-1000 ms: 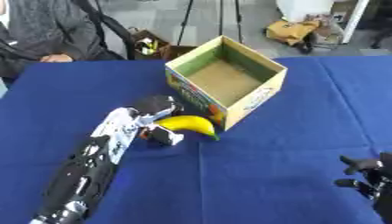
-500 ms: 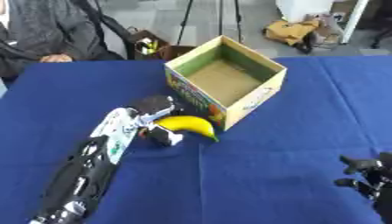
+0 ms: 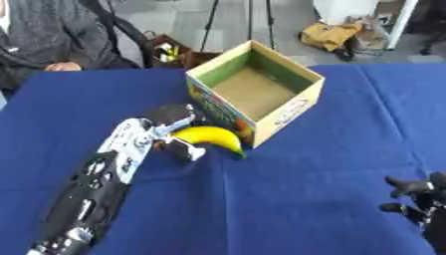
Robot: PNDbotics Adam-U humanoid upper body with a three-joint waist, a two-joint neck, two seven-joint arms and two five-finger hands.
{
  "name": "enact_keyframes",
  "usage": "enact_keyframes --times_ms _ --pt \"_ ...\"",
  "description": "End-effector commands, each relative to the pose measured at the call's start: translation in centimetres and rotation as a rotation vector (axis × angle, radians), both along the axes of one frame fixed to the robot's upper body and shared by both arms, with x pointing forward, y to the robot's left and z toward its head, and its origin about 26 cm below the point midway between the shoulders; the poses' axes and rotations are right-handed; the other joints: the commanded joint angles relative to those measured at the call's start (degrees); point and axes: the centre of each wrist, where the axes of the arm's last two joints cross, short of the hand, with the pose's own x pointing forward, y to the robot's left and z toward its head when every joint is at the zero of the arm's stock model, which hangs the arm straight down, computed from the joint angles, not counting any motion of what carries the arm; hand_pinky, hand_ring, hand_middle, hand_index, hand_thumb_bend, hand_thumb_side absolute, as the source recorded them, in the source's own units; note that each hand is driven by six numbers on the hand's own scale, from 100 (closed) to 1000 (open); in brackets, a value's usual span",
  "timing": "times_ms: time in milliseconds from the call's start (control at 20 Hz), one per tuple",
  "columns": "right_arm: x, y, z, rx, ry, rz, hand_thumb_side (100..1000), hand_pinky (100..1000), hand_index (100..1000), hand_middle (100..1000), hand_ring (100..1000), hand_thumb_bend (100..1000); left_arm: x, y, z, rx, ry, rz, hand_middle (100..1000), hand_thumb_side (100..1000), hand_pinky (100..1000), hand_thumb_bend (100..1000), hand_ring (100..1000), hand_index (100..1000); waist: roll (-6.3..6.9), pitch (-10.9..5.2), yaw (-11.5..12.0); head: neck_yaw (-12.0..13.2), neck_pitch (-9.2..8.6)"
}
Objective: Pick up objects on the table and place them in the box.
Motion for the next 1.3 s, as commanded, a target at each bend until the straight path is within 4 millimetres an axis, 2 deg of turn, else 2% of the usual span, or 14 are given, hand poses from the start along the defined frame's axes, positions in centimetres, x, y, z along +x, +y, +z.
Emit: enact_keyframes --times_ms 50,550,800,1100,1300 --pt "0.1 -0.3 0.6 -0.005 -0.019 -0.002 836 653 626 537 964 100 0.0 1.4 2.9 -0.001 -0.07 0.018 516 343 696 100 556 731 -0.04 -1.13 0.14 -0.22 -0.12" --pt "0.1 -0.3 0.6 -0.008 -0.02 -0.003 836 653 626 537 964 100 -0.3 1.9 5.7 -0.046 -0.093 -0.009 510 375 691 100 549 725 0.11 -1.18 0.07 -0.48 -0.65" --pt "0.1 -0.3 0.6 -0.008 -0.02 -0.002 836 653 626 537 964 100 -0.4 2.0 6.2 -0.057 -0.088 -0.013 509 376 691 100 548 725 0.12 -1.17 0.04 -0.47 -0.73" --pt "0.2 -0.3 0.7 -0.009 -0.025 0.001 834 653 626 537 964 100 -0.4 1.9 7.3 -0.083 -0.1 -0.031 504 442 688 100 543 721 -0.02 -1.11 0.02 -0.47 -1.28" --pt "0.2 -0.3 0.8 -0.009 -0.026 0.001 834 654 626 537 964 100 -0.5 1.9 7.8 -0.086 -0.106 -0.036 503 434 688 100 542 719 -0.07 -1.09 -0.03 -0.45 -1.43"
